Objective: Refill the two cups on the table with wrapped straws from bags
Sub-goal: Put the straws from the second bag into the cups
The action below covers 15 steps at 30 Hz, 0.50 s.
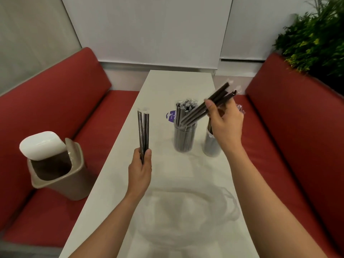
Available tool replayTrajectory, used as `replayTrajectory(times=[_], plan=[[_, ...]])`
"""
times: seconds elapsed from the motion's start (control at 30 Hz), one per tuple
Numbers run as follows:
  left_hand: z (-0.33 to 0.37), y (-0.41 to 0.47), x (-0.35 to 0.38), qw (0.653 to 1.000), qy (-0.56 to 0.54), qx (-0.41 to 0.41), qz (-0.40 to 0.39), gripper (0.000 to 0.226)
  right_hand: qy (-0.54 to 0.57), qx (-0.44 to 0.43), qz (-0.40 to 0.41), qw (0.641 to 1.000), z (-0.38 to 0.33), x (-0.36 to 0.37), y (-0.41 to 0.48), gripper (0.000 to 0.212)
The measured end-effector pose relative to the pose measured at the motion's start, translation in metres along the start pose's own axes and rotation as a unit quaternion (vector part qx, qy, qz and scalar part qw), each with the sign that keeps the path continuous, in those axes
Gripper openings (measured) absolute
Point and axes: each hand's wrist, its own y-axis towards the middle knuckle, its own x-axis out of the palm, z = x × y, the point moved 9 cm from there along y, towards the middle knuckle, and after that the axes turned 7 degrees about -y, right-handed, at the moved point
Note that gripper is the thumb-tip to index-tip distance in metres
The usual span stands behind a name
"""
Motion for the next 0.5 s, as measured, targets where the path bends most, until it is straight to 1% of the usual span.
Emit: replayTrajectory(times=[0.07,0.27,0.33,0.5], plan=[[0.004,0.004,0.004,1.000,-0.014,-0.006,-0.012,0.029,-0.015,-0.019,0.000,1.000,-0.005,0.006,0.013,0.028],[0.011,0.006,0.019,0.998,-0.036,-0.017,-0.044,0.026,-0.094,-0.056,-0.095,0.989,0.009,0.048,0.029,0.038],[0.007,0.007,0.023,0.997,-0.038,-0.031,-0.054,0.025,-0.100,-0.049,-0.116,0.987,0.014,0.058,0.033,0.038],[-0.002,0.010,0.033,0.994,-0.042,-0.061,-0.076,0.026,-0.087,-0.045,-0.134,0.986,0.011,0.067,0.056,0.037]])
